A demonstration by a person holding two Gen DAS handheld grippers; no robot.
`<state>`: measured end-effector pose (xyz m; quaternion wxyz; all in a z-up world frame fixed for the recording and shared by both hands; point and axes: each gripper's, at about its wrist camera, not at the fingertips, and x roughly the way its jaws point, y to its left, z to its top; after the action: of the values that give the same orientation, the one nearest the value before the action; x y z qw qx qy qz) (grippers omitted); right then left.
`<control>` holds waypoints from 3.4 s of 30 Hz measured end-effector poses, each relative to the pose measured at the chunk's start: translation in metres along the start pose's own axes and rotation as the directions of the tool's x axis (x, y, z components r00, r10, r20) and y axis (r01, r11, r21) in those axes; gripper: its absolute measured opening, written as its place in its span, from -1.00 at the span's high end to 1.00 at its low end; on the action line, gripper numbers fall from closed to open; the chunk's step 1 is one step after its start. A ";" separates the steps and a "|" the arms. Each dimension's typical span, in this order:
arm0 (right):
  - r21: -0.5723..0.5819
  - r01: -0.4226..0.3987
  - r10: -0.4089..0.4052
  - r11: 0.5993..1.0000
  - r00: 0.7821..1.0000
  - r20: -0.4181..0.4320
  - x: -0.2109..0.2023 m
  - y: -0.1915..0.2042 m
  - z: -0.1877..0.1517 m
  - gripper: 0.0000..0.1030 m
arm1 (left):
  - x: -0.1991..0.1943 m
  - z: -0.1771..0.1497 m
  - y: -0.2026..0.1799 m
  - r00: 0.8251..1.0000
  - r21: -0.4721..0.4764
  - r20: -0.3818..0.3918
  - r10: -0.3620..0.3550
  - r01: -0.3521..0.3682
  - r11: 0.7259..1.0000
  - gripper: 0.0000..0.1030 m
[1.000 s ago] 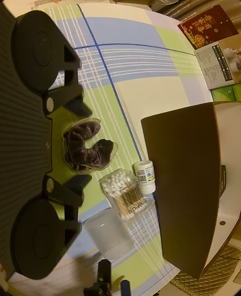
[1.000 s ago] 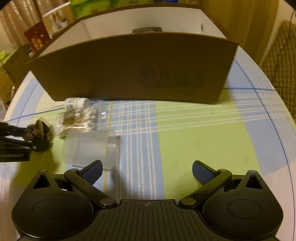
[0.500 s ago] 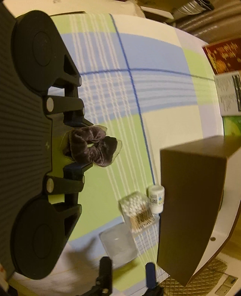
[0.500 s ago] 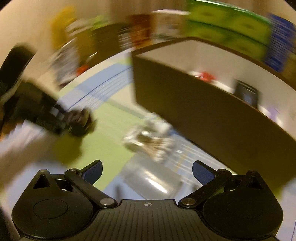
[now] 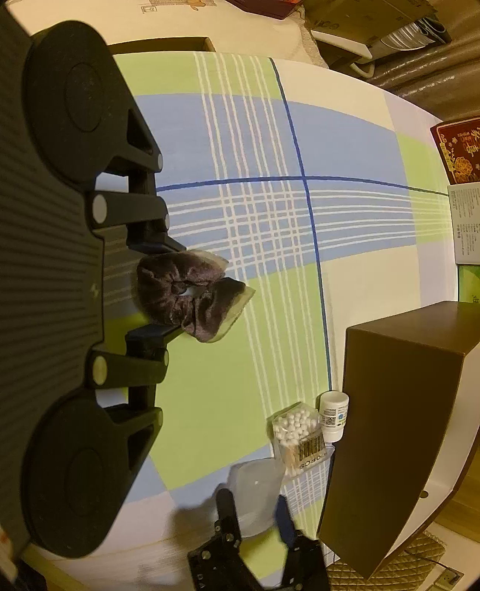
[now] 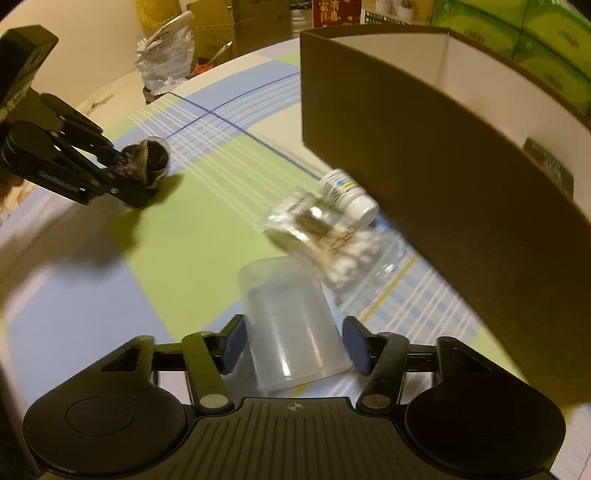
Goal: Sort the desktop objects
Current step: 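Carry the scrunchie and clear container with both tools over the brown box, then open the left tool to drop the scrunchie while the right tool releases the container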
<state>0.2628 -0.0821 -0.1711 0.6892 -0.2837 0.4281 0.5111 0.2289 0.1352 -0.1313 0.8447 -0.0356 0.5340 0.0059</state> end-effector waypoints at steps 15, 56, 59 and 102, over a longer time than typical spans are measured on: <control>0.159 0.056 -0.055 0.986 0.998 -0.010 0.009 0.026 0.009 -0.03 | 0.004 0.000 -0.025 1.000 0.043 -0.008 -0.004 0.004 0.999 0.38; 0.528 0.104 -0.239 0.843 0.952 0.194 -0.146 -0.074 -0.037 0.03 | -0.074 0.075 -0.134 0.961 0.210 0.213 -0.175 0.130 0.969 0.51; 0.524 0.113 -0.260 0.844 0.941 0.216 -0.154 -0.086 -0.023 0.03 | -0.076 0.095 -0.139 0.954 0.215 0.236 -0.183 0.133 0.967 0.52; 0.564 0.288 -0.390 0.774 0.919 0.065 -0.060 -0.261 0.104 0.03 | 0.092 0.306 -0.144 0.988 0.181 0.110 -0.111 0.090 0.979 0.50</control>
<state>0.5344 -0.1058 -0.0813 0.8573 -0.1023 0.4332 0.2587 0.5514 0.0091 -0.0756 0.8741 0.0126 0.4785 -0.0820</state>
